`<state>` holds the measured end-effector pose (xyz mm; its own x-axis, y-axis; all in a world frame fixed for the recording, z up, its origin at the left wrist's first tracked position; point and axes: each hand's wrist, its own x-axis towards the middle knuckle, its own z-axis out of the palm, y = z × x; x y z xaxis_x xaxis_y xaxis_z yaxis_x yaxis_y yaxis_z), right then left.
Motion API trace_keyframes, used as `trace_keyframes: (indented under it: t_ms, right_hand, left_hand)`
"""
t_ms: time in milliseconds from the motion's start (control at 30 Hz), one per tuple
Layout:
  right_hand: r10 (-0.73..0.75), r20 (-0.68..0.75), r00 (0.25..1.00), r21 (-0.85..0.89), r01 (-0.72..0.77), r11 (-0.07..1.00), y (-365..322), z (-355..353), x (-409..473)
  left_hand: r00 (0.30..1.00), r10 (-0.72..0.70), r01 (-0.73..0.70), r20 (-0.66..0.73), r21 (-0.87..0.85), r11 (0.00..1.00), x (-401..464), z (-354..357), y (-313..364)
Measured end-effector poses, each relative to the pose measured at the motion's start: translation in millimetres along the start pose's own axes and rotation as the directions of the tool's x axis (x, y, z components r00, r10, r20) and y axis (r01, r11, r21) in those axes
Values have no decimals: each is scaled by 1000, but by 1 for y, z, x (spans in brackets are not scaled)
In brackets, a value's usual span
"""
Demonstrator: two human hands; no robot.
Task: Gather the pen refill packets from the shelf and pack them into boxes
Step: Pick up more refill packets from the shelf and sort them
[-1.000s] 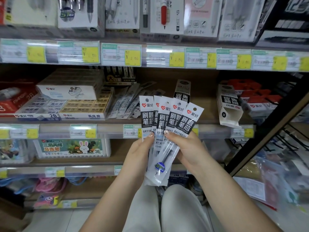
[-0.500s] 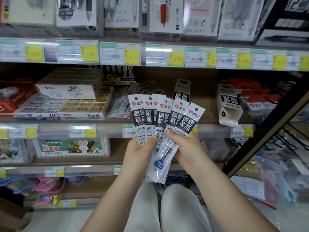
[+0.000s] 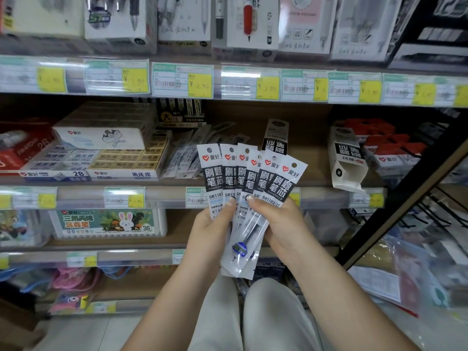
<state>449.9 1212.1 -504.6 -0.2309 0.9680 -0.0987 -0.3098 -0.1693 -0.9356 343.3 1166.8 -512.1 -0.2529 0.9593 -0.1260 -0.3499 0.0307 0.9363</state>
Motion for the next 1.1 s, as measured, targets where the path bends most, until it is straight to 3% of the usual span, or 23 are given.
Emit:
trace_keyframes:
  t_ms: [433, 667, 1100]
  right_hand:
    - [6, -15, 1000, -12, -6, 1000, 0, -2, -1]
    - [-14, -2, 1000, -31, 14, 999, 0, -2, -1]
    - [-29, -2, 1000, -64, 29, 998, -2, -2, -4]
  left_hand:
    - [987, -155, 148, -46, -119, 982, 0, -2, 0]
    - [995, -95, 97, 29, -87, 991, 0, 0, 3]
    - [998, -53, 54, 26, -47, 997, -4, 2, 7]
